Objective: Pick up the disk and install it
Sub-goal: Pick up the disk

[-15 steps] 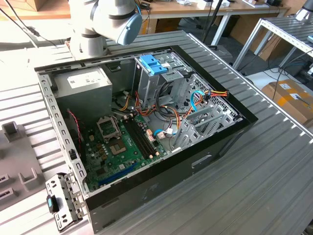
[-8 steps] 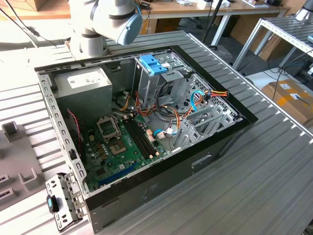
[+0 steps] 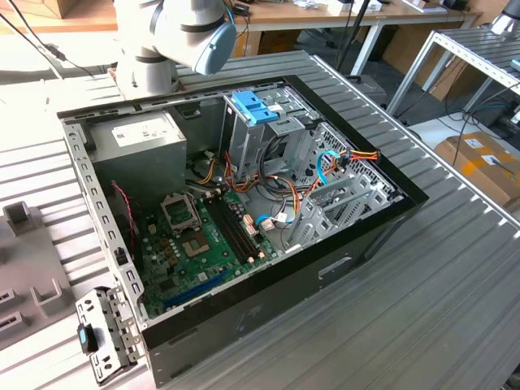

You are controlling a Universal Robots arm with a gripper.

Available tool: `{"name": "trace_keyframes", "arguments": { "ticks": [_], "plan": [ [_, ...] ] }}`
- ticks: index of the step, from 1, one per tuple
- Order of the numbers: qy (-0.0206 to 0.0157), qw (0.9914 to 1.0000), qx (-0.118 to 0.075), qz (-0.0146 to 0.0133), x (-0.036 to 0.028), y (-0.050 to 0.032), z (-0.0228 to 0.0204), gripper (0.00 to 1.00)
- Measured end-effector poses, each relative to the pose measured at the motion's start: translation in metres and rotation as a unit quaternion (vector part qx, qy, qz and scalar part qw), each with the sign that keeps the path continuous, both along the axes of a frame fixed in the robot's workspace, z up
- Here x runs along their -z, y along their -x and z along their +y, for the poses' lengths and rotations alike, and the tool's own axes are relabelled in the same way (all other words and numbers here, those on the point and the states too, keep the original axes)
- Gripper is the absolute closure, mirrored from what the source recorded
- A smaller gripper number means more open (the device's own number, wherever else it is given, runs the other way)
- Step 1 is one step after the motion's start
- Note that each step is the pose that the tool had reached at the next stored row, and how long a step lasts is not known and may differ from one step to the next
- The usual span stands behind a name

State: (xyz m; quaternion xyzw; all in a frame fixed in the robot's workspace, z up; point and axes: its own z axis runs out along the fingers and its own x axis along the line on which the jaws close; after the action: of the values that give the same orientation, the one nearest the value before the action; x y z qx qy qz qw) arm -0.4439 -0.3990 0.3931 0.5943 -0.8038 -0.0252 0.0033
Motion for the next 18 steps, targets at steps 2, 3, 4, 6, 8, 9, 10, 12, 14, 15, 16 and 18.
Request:
{"name": "trace_keyframes", "arguments": {
  "ticks": [2,3,4,6,8,9,10,12,14,15,16,18],
  "plan": [
    [0.0,0.99999,-0.004,0.0,0.0,0.0,0.0,0.89],
    [0.0,0.99998,-0.007,0.0,0.0,0.0,0.0,0.89],
    [0.0,0.99996,-0.008,0.0,0.0,0.0,0.0,0.89],
    [0.0,0.99991,-0.014,0.0,0.0,0.0,0.0,0.89],
    [0.0,0.99983,-0.018,0.0,0.0,0.0,0.0,0.89],
    [0.0,0.99979,-0.021,0.0,0.0,0.0,0.0,0.89],
    [0.0,0.99971,-0.024,0.0,0.0,0.0,0.0,0.89],
    [0.0,0.9996,-0.028,0.0,0.0,0.0,0.0,0.89],
    [0.0,0.99944,-0.033,0.0,0.0,0.0,0.0,0.89],
    [0.0,0.99935,-0.036,0.0,0.0,0.0,0.0,0.89],
    [0.0,0.99926,-0.038,0.0,0.0,0.0,0.0,0.89],
    [0.0,0.99903,-0.044,0.0,0.0,0.0,0.0,0.89]
  ]
}}
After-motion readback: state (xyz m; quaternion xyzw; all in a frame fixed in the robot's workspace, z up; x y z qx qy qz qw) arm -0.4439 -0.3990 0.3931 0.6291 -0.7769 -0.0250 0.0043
